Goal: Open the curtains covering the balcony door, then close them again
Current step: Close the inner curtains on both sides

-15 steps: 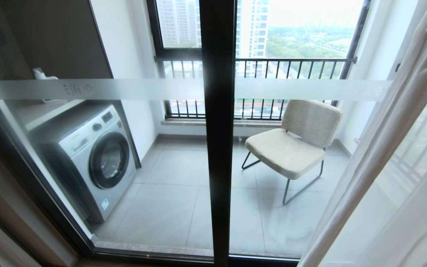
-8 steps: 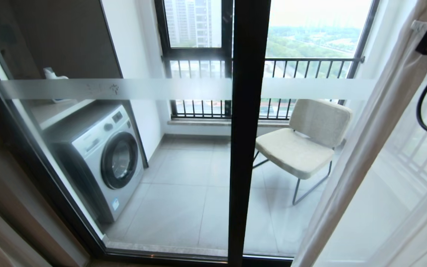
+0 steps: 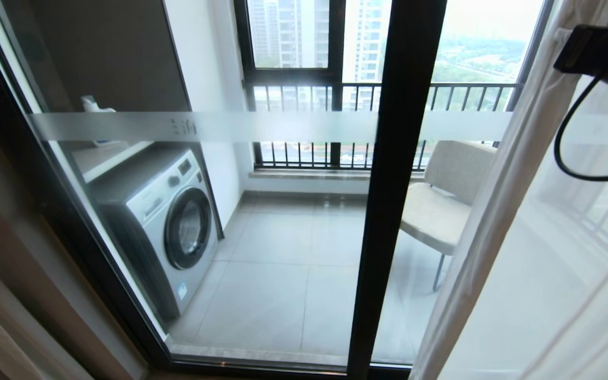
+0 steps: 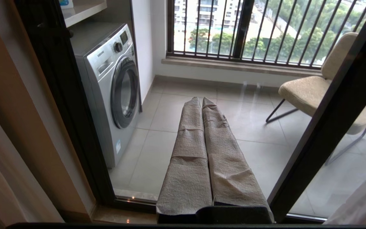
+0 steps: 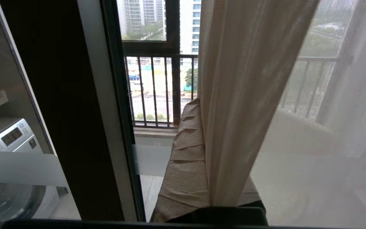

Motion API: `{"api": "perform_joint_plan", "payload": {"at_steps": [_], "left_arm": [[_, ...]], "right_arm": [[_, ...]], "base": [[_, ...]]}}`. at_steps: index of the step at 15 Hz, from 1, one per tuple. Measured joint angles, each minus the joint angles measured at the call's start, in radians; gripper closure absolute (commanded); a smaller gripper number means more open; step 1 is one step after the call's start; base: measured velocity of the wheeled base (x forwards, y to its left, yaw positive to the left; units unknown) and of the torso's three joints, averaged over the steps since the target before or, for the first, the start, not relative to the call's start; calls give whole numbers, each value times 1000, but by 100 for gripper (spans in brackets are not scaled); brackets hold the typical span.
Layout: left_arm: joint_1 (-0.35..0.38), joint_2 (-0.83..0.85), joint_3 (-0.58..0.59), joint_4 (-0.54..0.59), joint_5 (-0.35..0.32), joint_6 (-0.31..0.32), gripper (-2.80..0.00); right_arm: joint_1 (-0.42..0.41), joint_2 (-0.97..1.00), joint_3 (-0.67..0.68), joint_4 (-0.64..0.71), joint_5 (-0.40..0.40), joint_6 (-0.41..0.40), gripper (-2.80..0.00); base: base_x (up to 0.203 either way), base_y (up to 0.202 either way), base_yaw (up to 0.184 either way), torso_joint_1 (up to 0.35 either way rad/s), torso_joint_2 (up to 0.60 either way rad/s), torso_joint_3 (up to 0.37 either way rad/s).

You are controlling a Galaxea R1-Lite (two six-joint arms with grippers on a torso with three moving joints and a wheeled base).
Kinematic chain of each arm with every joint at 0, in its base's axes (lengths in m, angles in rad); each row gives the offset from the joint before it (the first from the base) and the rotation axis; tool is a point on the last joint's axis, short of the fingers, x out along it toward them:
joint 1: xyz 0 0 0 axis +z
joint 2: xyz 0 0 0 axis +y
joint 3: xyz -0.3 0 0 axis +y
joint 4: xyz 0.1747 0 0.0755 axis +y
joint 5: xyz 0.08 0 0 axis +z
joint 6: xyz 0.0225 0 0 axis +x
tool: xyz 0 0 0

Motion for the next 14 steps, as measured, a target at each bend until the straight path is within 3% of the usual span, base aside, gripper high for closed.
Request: {"api": "perform_joint_plan", "payload": {"at_steps": [14], "left_arm": [[-1,0,0,0,0,1,0]], "right_arm": [[33,58,-76,5,-41,-16,0]], "base": [[0,191,2,3,2,3]]}}
